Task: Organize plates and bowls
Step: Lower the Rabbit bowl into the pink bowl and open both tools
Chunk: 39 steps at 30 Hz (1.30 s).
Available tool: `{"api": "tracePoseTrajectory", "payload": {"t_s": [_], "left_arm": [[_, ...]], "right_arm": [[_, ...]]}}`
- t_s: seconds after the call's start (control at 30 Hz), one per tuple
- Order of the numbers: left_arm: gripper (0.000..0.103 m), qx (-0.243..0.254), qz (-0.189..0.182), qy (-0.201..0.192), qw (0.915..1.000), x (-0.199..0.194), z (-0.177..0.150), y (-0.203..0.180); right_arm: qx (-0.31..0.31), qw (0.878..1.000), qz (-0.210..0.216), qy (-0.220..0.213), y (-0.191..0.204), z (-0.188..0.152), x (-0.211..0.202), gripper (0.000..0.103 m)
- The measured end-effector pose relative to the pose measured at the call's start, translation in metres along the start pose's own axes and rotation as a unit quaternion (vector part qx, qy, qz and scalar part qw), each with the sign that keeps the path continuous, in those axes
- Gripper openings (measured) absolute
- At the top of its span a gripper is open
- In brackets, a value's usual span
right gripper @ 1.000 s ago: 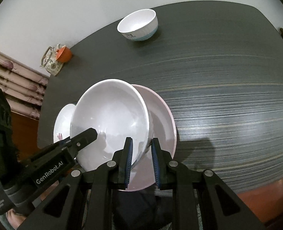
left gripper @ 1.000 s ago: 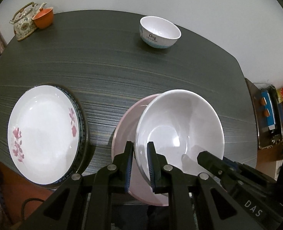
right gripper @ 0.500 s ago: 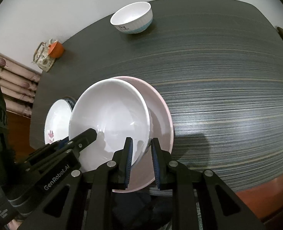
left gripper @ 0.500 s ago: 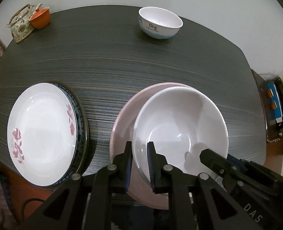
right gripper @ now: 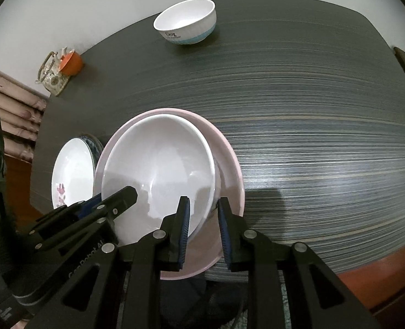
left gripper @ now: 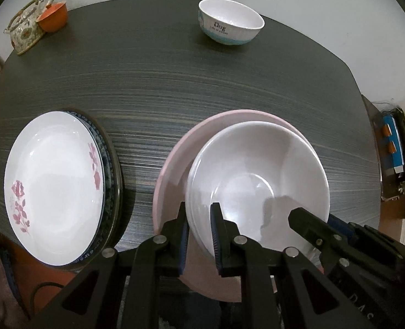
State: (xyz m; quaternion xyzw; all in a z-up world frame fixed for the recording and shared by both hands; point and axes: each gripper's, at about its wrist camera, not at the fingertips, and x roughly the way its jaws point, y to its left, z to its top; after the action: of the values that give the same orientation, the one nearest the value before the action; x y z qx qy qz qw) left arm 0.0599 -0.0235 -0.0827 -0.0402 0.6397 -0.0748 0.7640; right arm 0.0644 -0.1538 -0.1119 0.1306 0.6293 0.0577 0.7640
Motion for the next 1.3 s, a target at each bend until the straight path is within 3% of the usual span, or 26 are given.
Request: {"api": "tracePoseTrajectory", "payload": {"t_s": [0.57, 1.03, 1.3], "left_arm": [[0.016, -0.004, -0.003, 0.012, 0.9999, 0.001, 0.006, 0.004], [0.018, -0.018, -0.023, 0.006, 0.9996, -0.004, 0.009, 0.015], [0.026, -0.012, -0.028, -0.014, 0.9994, -0.015, 0.009, 0.015]], "right_arm": [[-0.030, 0.999, -0.034, 0.005, 0.016, 0.003, 0.006, 0.027], [-0.015, 1.000, -0.027, 0.000, 0.012, 0.001, 0.002, 0.034], [-0.007, 1.000, -0.016, -0.001, 0.009, -0.001, 0.000, 0.035]]}}
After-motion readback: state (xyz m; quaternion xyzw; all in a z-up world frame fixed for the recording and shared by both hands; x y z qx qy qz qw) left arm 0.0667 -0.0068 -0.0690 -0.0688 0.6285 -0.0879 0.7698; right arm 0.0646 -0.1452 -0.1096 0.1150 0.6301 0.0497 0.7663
